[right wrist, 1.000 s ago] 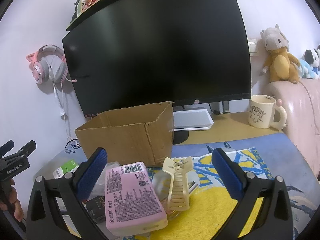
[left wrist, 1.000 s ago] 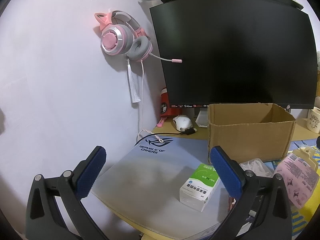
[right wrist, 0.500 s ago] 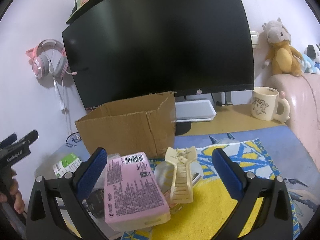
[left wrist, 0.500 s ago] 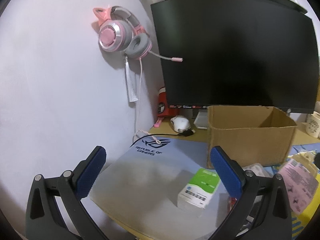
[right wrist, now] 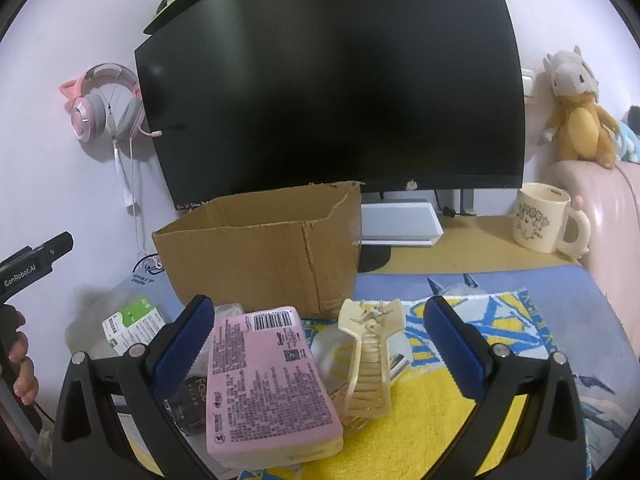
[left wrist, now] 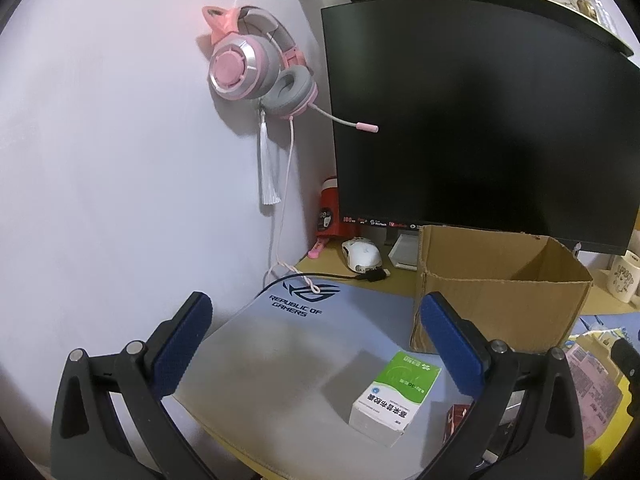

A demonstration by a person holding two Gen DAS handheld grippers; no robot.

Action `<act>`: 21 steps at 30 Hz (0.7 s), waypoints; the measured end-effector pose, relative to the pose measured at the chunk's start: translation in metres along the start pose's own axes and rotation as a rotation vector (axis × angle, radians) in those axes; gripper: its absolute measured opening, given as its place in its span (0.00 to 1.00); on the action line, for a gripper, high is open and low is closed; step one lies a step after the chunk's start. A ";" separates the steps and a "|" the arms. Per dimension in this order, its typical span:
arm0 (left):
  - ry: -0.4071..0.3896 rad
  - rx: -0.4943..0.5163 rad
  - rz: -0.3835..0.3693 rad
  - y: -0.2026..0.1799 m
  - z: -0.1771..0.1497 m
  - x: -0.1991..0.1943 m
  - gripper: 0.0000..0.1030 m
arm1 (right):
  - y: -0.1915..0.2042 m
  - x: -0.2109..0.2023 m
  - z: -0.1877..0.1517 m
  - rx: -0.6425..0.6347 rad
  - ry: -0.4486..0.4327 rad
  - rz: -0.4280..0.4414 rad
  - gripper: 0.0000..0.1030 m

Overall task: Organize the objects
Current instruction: 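Move both tools toward the cluttered items beside the cardboard box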

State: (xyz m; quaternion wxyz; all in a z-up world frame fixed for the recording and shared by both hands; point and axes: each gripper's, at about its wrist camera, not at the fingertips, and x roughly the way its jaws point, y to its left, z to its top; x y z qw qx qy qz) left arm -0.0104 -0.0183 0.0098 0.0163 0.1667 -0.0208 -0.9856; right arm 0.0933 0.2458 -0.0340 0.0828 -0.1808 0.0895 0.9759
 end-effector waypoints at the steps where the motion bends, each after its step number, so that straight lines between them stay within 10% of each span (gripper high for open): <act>1: -0.003 0.001 -0.002 -0.001 0.000 -0.001 1.00 | 0.000 -0.001 0.001 0.000 -0.004 -0.001 1.00; 21: 0.003 0.023 -0.001 -0.005 -0.007 -0.009 1.00 | 0.005 -0.006 0.009 -0.013 -0.034 0.008 1.00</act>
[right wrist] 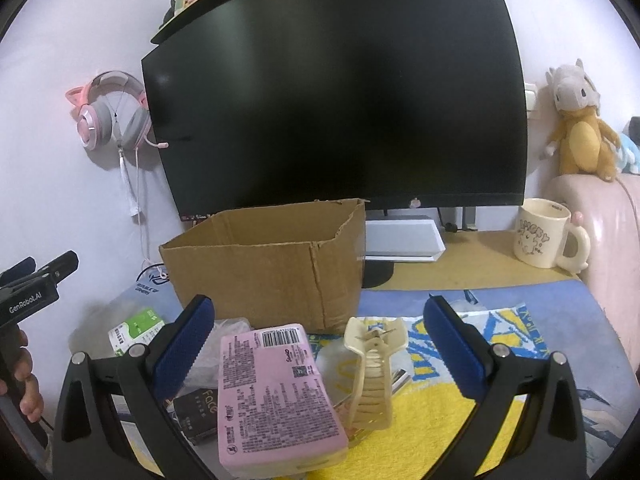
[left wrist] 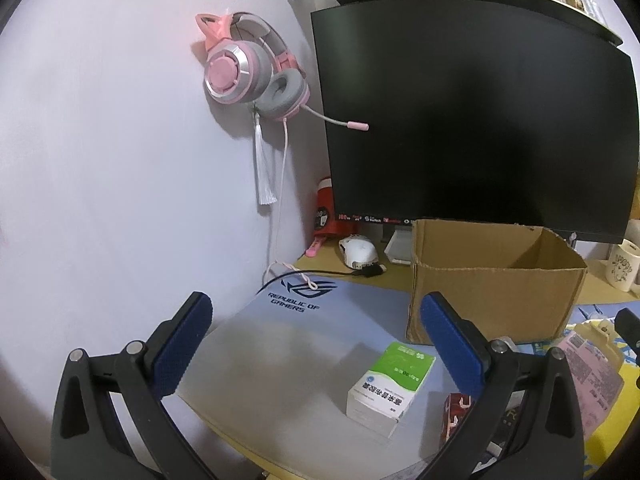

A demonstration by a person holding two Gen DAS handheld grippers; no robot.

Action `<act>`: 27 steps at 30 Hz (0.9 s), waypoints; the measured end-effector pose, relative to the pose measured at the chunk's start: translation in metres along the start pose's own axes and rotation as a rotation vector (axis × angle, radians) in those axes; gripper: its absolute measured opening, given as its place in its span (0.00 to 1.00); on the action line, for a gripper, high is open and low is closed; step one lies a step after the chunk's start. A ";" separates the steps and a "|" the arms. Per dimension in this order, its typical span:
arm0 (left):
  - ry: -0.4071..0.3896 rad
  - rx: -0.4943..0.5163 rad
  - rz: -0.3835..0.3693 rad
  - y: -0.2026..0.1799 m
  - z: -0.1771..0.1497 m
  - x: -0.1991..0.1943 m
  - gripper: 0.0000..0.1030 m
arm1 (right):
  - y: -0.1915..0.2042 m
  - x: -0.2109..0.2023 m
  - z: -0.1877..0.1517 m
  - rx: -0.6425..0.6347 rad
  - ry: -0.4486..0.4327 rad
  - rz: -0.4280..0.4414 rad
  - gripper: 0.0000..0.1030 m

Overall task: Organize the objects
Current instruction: 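Move both tools toward the cluttered items beside the cardboard box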

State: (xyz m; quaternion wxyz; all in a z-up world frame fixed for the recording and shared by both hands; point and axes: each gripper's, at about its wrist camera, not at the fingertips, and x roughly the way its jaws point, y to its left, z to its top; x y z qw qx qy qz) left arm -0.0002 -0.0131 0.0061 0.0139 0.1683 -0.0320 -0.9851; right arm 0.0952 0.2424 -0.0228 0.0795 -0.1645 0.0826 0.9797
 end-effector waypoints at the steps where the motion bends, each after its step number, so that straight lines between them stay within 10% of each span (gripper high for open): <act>1: 0.011 -0.004 -0.004 -0.001 0.000 0.000 1.00 | 0.001 -0.001 0.000 -0.007 -0.004 0.000 1.00; 9: 0.003 0.026 0.042 -0.013 -0.006 -0.005 1.00 | -0.003 -0.001 -0.002 0.006 0.011 0.015 1.00; 27: 0.214 0.004 -0.109 -0.019 -0.016 0.039 1.00 | -0.024 0.026 0.001 0.080 0.139 -0.002 1.00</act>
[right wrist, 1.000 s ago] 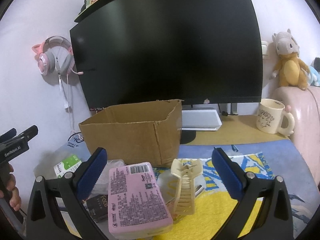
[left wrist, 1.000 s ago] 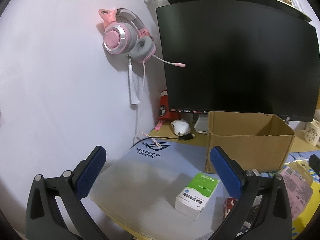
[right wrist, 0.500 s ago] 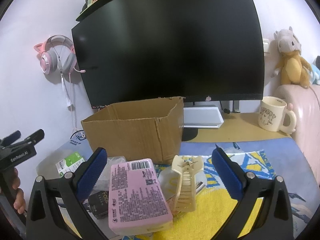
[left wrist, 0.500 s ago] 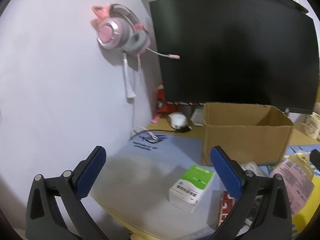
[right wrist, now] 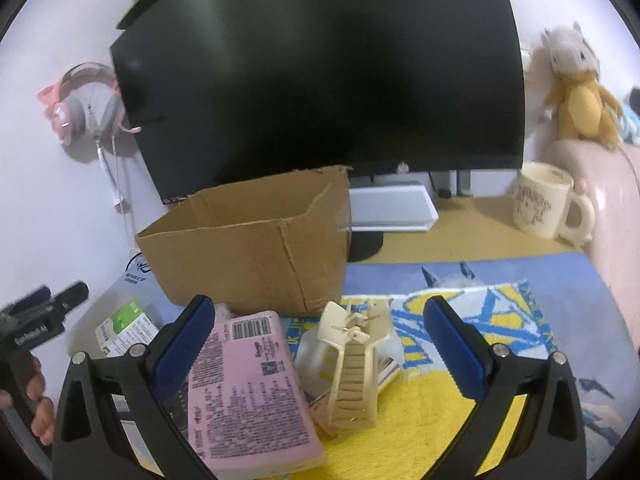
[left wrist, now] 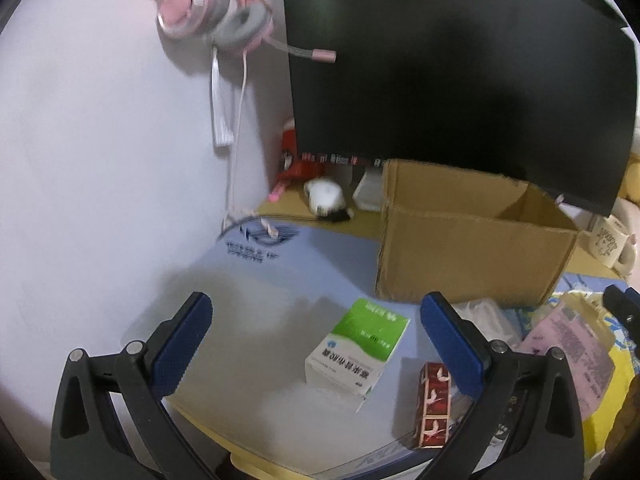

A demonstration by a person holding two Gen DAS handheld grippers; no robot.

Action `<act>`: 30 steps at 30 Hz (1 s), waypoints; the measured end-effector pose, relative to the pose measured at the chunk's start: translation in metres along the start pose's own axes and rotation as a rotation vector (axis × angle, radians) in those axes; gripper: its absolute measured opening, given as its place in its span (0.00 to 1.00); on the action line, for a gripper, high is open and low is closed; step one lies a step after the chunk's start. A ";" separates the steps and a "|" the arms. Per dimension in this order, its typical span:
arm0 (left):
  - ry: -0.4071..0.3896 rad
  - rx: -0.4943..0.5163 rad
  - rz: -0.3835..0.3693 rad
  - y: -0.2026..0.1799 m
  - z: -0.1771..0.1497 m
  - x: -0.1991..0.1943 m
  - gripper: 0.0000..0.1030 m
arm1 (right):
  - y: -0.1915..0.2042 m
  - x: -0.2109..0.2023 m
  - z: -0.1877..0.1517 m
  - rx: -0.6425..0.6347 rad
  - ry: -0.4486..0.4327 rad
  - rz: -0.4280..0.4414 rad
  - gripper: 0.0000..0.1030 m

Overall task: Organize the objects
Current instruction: 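Move both tools toward the cluttered items beside the cardboard box, then grasp the white-green medicine box with left tool while right tool grasps cream claw clip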

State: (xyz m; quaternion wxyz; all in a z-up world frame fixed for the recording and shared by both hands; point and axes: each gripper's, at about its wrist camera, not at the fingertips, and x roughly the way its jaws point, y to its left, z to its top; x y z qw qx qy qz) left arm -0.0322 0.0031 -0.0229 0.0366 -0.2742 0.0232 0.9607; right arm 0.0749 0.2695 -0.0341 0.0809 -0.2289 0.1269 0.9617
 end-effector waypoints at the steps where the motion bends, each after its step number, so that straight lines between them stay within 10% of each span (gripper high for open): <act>1: 0.017 0.004 0.001 -0.001 -0.001 0.005 1.00 | -0.003 0.002 0.000 0.008 0.005 0.013 1.00; 14: 0.191 0.054 -0.058 -0.022 -0.014 0.041 1.00 | -0.009 0.018 -0.007 -0.015 0.074 -0.069 0.87; 27: 0.267 0.143 0.046 -0.036 -0.025 0.072 1.00 | -0.019 0.035 -0.016 0.054 0.155 -0.035 0.29; 30: 0.270 0.173 0.020 -0.043 -0.028 0.080 0.72 | -0.021 0.037 -0.018 0.056 0.150 -0.020 0.22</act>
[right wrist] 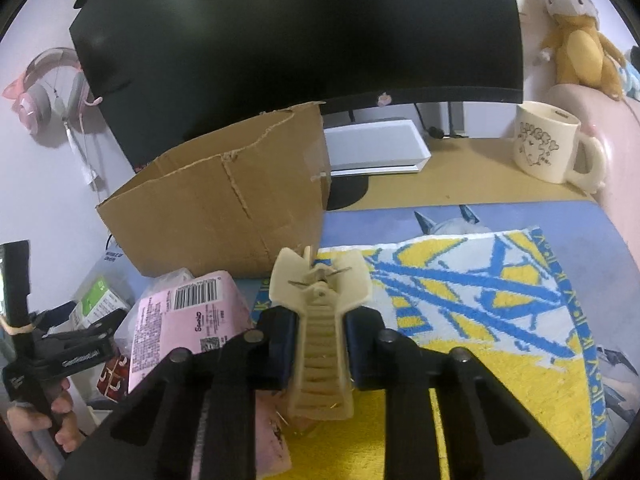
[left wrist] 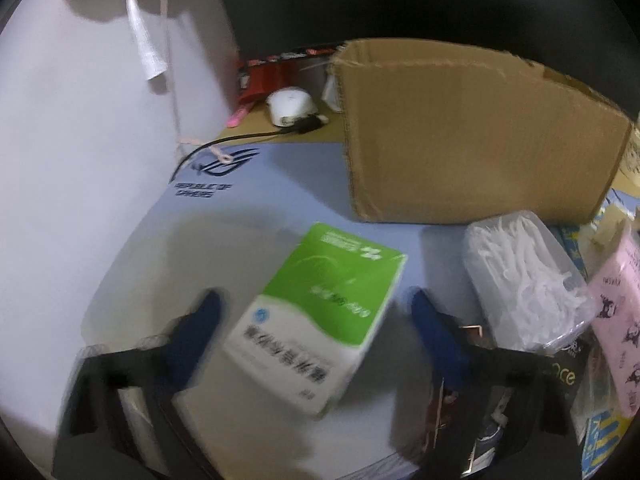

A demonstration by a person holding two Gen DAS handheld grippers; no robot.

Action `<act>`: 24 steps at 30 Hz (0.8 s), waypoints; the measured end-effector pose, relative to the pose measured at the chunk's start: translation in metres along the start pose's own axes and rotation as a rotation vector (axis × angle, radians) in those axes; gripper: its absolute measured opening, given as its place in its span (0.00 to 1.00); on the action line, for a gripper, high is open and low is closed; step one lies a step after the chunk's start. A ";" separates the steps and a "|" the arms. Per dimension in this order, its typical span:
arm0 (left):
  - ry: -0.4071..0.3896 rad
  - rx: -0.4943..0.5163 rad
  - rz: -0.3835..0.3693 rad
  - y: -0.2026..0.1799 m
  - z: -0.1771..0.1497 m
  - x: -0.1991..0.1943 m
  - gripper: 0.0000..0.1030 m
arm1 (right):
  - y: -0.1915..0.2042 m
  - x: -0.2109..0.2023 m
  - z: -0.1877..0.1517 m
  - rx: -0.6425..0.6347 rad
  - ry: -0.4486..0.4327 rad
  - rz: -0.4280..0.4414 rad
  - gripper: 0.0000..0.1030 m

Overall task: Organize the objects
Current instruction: 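Grasp the white-green medicine box with left tool while right tool grasps cream claw clip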

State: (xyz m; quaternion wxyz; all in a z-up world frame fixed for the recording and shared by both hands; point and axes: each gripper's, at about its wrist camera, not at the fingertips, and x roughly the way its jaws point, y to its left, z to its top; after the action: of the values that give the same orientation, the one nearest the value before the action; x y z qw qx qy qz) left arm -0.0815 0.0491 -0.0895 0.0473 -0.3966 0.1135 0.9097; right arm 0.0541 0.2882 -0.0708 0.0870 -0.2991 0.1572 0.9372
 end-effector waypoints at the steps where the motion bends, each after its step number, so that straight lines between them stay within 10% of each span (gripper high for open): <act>1: 0.000 0.011 0.008 -0.003 0.000 0.002 0.66 | 0.000 0.000 -0.001 -0.002 -0.007 -0.004 0.22; 6: -0.050 -0.038 0.017 0.003 0.003 -0.004 0.44 | -0.003 0.000 0.001 0.006 -0.016 -0.018 0.22; 24: -0.243 -0.123 0.048 0.024 0.028 -0.048 0.43 | -0.008 -0.033 0.030 0.037 -0.127 0.001 0.22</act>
State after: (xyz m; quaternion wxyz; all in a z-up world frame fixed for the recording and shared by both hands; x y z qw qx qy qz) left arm -0.0728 0.0329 -0.0319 0.0145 -0.2827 0.0604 0.9572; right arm 0.0666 0.3041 -0.0306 0.1016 -0.2374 0.1687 0.9512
